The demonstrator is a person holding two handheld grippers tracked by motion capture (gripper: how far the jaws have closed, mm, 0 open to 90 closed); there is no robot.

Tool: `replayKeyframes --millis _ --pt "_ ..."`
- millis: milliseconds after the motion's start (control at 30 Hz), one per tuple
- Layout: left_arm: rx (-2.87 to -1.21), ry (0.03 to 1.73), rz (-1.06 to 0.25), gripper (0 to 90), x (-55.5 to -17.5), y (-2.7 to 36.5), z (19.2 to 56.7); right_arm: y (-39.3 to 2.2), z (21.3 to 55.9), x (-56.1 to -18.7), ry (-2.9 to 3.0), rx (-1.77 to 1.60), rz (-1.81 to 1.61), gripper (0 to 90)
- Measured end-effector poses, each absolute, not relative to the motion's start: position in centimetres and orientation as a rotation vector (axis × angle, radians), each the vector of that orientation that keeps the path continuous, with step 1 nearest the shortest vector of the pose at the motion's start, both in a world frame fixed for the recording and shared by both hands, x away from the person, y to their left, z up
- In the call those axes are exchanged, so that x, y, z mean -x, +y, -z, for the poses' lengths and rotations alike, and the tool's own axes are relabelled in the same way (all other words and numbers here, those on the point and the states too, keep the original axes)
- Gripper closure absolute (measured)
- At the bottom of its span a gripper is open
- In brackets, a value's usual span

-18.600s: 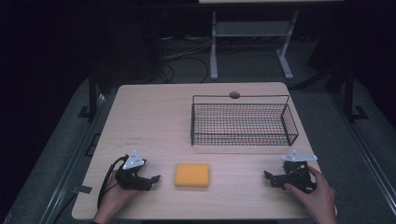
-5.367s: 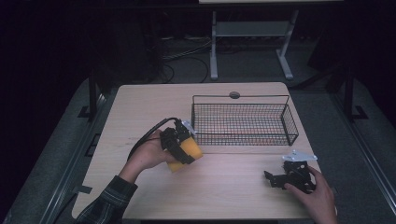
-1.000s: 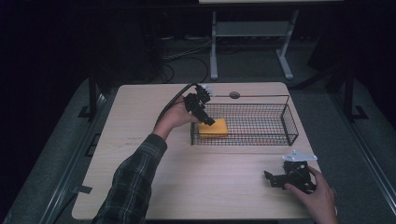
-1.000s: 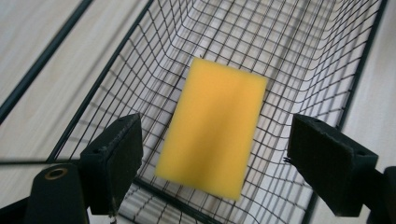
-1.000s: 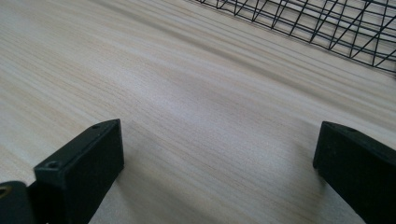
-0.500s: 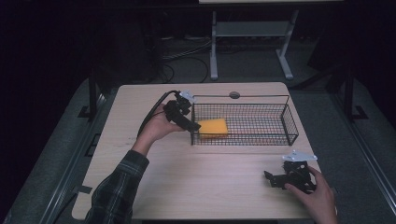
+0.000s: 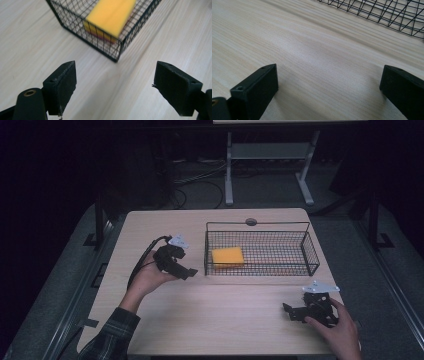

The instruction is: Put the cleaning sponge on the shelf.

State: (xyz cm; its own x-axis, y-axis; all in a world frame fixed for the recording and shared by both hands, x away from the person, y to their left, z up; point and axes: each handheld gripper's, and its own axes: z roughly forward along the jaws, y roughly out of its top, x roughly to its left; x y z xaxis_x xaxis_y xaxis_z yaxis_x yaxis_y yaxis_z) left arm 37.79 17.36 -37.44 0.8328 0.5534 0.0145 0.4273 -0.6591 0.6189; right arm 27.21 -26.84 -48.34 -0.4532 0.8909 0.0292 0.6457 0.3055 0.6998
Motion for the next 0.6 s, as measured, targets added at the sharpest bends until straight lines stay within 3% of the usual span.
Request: replayKeyframes --millis 600 --pt "-2.354 0.830 -0.328 17.6 -32.7 22.3 41.9 -26.8 48.3 -27.2 2.214 -1.376 -0.928 1.2"
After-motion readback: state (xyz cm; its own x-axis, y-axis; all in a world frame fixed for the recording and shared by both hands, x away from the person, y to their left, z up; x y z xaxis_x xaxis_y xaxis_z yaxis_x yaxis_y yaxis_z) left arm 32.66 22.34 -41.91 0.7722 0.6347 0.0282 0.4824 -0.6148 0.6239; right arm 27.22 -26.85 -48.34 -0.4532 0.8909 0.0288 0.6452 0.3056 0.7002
